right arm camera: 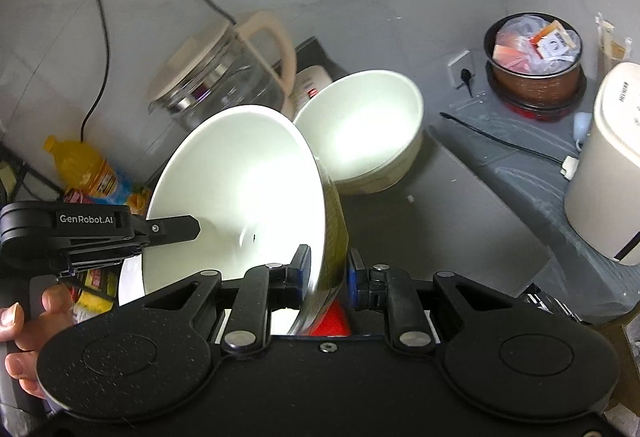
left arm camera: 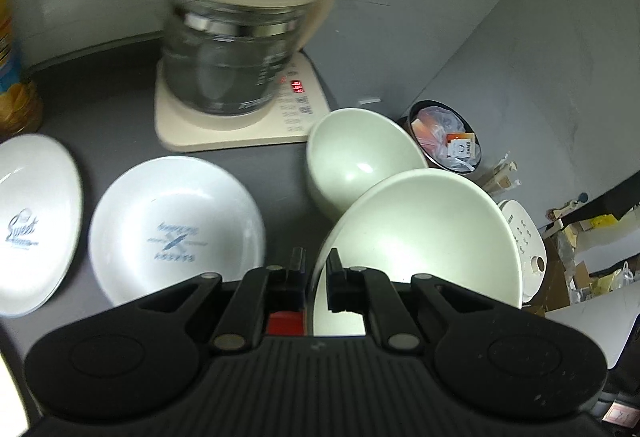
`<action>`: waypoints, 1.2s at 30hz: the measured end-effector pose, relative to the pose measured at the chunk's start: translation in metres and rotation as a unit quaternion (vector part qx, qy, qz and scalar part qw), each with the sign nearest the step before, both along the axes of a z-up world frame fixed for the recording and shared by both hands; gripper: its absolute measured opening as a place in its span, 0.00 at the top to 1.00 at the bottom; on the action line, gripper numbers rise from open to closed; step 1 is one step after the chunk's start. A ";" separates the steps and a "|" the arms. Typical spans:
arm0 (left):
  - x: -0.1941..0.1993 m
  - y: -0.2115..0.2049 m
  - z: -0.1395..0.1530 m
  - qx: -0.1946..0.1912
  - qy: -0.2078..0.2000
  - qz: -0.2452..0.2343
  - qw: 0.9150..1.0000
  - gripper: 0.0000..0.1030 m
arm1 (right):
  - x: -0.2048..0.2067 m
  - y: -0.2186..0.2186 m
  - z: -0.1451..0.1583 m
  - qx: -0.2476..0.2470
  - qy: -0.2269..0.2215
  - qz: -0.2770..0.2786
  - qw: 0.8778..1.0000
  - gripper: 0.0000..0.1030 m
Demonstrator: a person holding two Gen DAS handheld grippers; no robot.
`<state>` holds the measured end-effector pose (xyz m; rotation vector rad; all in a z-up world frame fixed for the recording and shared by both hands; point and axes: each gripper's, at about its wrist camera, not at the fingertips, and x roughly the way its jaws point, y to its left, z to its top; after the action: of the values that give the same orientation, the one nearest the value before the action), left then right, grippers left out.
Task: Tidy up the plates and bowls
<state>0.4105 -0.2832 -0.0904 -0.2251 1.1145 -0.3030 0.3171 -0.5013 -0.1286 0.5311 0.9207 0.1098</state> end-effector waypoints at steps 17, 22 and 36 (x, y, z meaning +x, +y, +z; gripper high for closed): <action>-0.026 0.053 -0.026 -0.005 0.040 0.016 0.999 0.92 | -0.014 0.046 -0.011 -0.017 0.031 0.020 0.999 0.78; -0.027 0.057 -0.042 -0.002 0.062 0.014 0.998 0.92 | -0.017 0.053 -0.016 -0.028 0.041 0.027 0.998 0.78; -0.029 0.060 -0.058 0.004 0.094 0.005 0.996 0.88 | -0.021 0.058 -0.038 -0.036 0.071 0.011 0.997 0.84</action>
<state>0.3813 -0.2237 -0.1489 -0.2564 1.2993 -0.2733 0.2957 -0.4434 -0.1664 0.4656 1.0652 0.0585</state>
